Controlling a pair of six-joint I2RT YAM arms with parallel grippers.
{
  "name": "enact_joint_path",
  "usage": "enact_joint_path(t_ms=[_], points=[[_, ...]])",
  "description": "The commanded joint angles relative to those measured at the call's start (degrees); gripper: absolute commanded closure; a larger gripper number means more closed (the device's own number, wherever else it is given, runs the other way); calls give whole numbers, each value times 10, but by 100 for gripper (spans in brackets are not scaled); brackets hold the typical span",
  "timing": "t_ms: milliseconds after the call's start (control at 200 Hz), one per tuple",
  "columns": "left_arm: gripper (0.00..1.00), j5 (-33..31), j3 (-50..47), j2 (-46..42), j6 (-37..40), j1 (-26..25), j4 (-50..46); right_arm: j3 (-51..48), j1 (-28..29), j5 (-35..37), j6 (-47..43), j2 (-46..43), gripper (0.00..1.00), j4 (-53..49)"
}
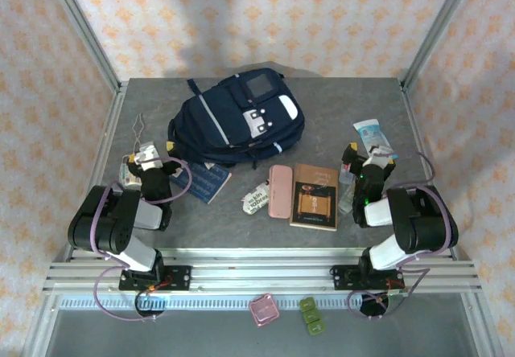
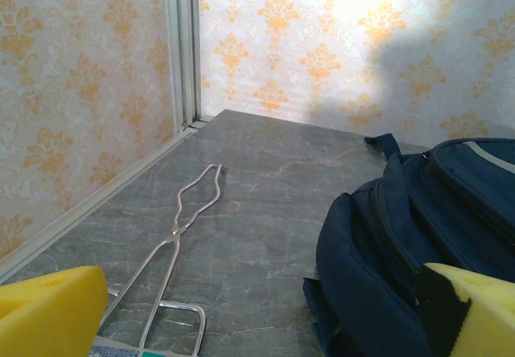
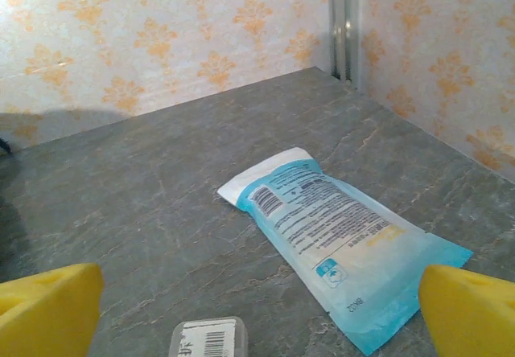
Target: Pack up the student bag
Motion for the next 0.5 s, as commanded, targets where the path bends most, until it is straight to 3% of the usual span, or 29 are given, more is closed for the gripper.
enact_joint_path(t_ms=[0,496], points=[[0,11,0,2,-10,4,6,6,-4,-35,-12,-4,0,3],[0,25,2,2,-5,5,2,6,-5,-36,-11,-4,0,3]])
